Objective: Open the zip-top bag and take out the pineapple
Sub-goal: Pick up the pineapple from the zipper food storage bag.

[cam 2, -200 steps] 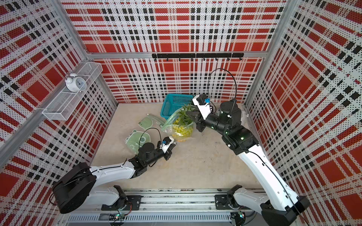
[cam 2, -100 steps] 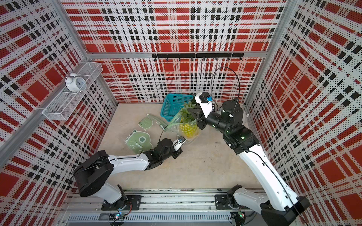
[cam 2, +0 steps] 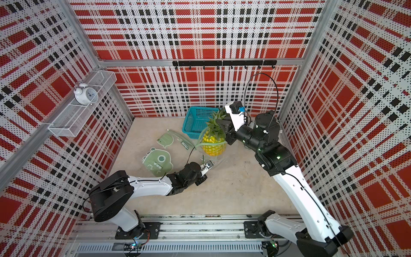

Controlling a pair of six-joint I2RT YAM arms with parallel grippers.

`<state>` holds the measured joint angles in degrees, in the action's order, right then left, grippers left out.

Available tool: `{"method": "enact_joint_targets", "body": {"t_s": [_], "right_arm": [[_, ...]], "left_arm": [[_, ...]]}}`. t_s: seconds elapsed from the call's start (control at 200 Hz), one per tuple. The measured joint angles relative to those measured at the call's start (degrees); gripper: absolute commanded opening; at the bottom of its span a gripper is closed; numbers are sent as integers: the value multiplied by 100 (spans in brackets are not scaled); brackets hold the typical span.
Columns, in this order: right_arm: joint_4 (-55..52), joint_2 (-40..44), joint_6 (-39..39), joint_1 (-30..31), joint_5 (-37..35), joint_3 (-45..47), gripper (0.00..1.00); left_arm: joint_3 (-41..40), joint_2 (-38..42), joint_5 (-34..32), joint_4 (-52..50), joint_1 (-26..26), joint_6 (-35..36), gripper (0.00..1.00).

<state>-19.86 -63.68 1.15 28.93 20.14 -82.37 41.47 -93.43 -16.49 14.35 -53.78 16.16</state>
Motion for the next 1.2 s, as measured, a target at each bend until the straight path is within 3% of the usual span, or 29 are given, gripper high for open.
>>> {"method": "enact_joint_targets", "body": {"t_s": [0.23,0.907,1.203], "right_arm": [[0,155,22,-7,9,-247,0],[621,439,-107,-9,-999,-627,0],[772,-85,-216,-20,-1123,-1198,0]], "left_arm": [[7,-114,-107,-79,-7,61,0],[39,-111,-199,-404,-66,282,0],[39,109,24,-691,-315,481,0]]}}
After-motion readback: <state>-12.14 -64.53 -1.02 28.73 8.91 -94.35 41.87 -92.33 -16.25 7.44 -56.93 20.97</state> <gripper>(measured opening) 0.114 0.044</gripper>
